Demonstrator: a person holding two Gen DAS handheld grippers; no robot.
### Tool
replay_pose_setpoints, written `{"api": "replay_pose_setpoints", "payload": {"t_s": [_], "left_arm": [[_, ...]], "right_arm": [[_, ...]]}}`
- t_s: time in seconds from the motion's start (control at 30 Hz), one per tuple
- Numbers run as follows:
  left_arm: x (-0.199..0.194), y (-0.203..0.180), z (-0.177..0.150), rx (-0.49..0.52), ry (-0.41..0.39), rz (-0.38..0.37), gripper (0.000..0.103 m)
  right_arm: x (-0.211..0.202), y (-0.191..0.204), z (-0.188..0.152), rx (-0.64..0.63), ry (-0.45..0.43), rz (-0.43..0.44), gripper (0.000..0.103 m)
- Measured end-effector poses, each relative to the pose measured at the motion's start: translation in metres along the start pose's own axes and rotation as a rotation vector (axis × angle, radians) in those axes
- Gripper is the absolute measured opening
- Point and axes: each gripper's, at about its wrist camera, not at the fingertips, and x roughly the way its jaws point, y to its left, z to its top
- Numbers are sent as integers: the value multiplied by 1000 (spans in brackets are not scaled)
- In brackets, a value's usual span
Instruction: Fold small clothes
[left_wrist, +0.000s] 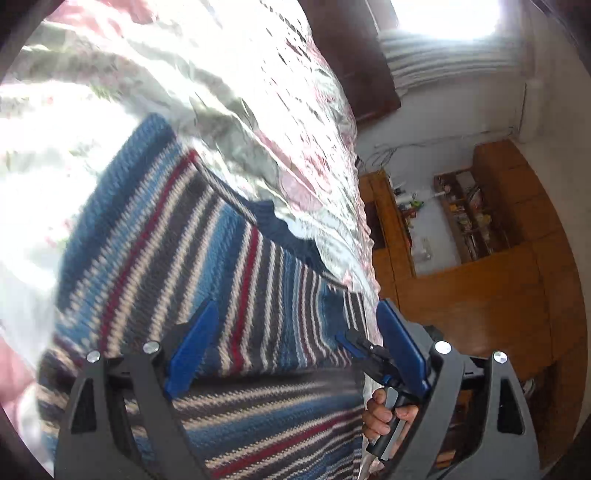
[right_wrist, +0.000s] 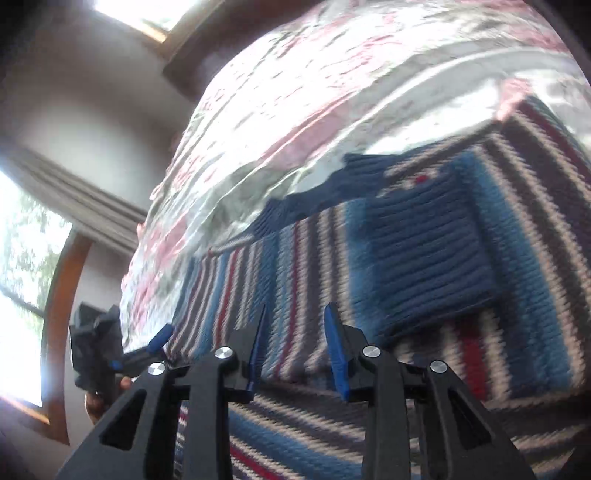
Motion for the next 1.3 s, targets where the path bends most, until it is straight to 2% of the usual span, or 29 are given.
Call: {"api": "replay_pose_setpoints", "payload": {"t_s": [0.07, 0.1, 0.13, 0.17, 0.2, 0.23, 0.3, 0.33, 0.4, 0.5, 0.57, 0.63, 0.67, 0.7, 0.73, 0.77, 0.87, 0.93, 0.97, 1.03, 1.1, 1.13, 1.2, 1.3], "left_arm": [[2, 15, 4, -38, 16, 50, 87], [5, 23, 3, -43, 28, 94, 84], [10, 30, 1, -54, 50, 136, 80], [11, 31, 2, -49, 62, 152, 76], [10, 28, 4, -39, 66, 144, 77], [7, 22, 8, -32, 65, 121, 78], [-1, 9, 17, 15, 32, 81, 87], [-4, 4, 24, 38, 15, 90, 88], [0, 8, 37, 20, 15, 101, 89], [17, 30, 46, -48, 54, 177, 87], [23, 45, 47, -64, 73, 213, 82], [23, 49, 47, -55, 80, 218, 81], [23, 48, 48, -50, 87, 225, 80], [20, 46, 49, -48, 93, 240, 78], [16, 40, 49, -45, 90, 244, 79], [9, 30, 47, -26, 76, 239, 82], [-6, 4, 33, 57, 67, 203, 87], [-6, 0, 20, 75, 102, 196, 87], [-2, 5, 15, 75, 118, 222, 87], [7, 21, 9, 56, 140, 284, 86], [7, 32, 9, 18, 129, 292, 80], [2, 31, 10, -5, 115, 275, 80], [-14, 19, 8, -15, 85, 246, 88], [-48, -5, -14, 36, 88, 214, 88]], "right_arm": [[7, -28, 4, 55, 28, -13, 26], [11, -39, 3, 69, 46, -18, 10], [12, -45, 2, 70, 56, -26, 0], [10, -46, 2, 71, 66, -13, 0], [2, -46, 6, 81, 65, 20, 9], [-12, -44, 13, 79, 32, 52, 28], [-41, -48, 35, 67, -69, 51, 32], [-51, -56, 48, 90, -97, 45, 32], [-60, -76, 69, 145, -123, 24, 32], [-49, -104, 84, 211, -93, -15, 32], [-39, -125, 85, 237, -79, -69, 20], [-41, -143, 80, 240, -85, -85, 2], [-43, -147, 78, 255, -85, -59, 2], [-48, -147, 75, 271, -89, -23, 8], [-58, -145, 71, 273, -104, 13, 24], [-72, -143, 66, 261, -126, 26, 30], [-103, -134, 50, 205, -150, 38, 31], [-109, -140, 34, 218, -127, 62, 31], [-106, -143, 28, 214, -114, 34, 31], [-92, -153, 22, 229, -81, -32, 24], [-96, -152, 19, 233, -97, -44, 20], [-104, -150, 18, 253, -114, -19, 28], [-130, -140, 9, 246, -154, 22, 39], [-166, -121, -28, 210, -136, 72, 44]]}}
